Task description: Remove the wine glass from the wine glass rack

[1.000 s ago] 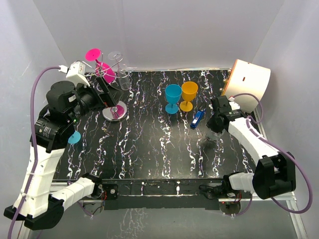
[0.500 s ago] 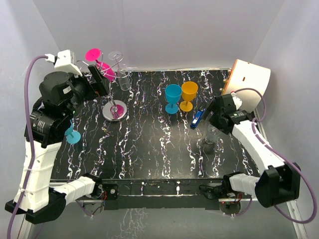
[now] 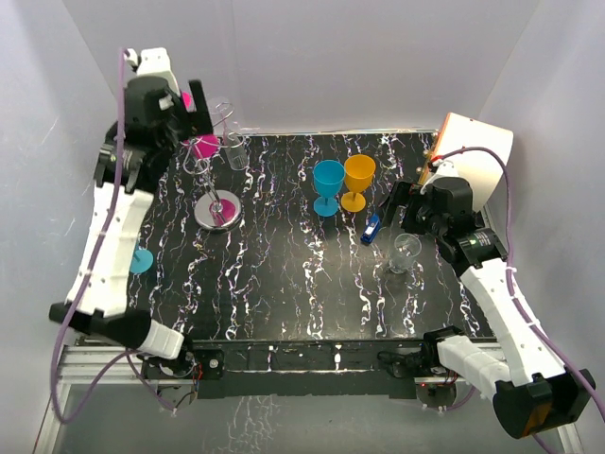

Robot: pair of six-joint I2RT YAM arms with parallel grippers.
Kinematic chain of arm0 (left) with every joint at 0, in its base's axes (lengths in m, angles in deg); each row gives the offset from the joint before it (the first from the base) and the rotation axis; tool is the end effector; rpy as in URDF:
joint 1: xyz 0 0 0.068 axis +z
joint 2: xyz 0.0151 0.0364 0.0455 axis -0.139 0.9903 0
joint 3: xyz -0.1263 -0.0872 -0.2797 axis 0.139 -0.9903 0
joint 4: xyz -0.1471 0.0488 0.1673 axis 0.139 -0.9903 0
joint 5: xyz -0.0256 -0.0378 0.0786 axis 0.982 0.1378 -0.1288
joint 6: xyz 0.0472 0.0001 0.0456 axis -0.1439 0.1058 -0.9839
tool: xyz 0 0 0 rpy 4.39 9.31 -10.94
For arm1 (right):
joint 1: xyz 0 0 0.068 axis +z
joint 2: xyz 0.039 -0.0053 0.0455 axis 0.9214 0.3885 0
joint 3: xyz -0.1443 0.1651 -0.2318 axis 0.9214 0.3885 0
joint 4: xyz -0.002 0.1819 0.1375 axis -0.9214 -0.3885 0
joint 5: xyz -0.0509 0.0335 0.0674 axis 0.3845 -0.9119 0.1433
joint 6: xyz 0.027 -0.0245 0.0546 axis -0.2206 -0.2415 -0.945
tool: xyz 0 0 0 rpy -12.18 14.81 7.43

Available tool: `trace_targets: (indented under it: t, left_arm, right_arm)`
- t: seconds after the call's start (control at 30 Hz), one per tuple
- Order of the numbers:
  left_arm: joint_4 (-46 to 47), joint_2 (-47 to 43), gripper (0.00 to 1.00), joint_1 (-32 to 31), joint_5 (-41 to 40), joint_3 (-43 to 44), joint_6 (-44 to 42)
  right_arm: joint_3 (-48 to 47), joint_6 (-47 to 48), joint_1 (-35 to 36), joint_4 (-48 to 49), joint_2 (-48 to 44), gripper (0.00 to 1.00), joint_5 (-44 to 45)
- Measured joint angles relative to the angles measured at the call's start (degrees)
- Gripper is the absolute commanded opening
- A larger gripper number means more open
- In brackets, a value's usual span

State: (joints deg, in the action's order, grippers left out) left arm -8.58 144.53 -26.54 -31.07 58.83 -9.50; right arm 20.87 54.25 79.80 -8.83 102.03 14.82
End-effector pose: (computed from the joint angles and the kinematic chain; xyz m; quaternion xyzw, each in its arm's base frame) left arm 0.2385 -0.0579 0.5474 -0.0693 0.7666 0.0071 0.6383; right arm 0.1442 0.0347 0.3628 0.0704 0.8779 0.1636 0.4446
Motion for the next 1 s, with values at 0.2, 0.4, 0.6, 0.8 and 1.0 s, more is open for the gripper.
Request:
trace_targets:
  t: [0.2, 0.4, 0.6, 0.8, 1.0]
  left_arm:
    - [1.1, 11.0, 0.99, 17.9, 11.3, 9.7, 2.9]
    - [4.2, 15.0, 0.96, 30.9, 26.4, 8.9, 11.5]
    - [16.5, 17.8, 0.86, 41.4, 50.2, 4.0, 26.8]
    - [24.4, 25.2, 0.79, 42.3, 63.7, 2.7, 36.5]
    - [29.2, 26.9, 0.64, 41.6, 70.4, -1.6, 42.2]
  right_arm:
    - [0.0, 1.4, 0.5, 1.0, 0.2, 0.98, -3.2]
    - [0.0, 1.7, 1.1, 1.8, 1.7, 0.98, -5.4]
    - [0.0, 1.8, 1.2, 2.6, 2.2, 0.98, -6.8]
    - [0.0, 1.8, 1.2, 3.0, 2.2, 0.98, -7.8]
    - [0.0, 1.6, 1.2, 3.0, 2.2, 0.99, -8.1]
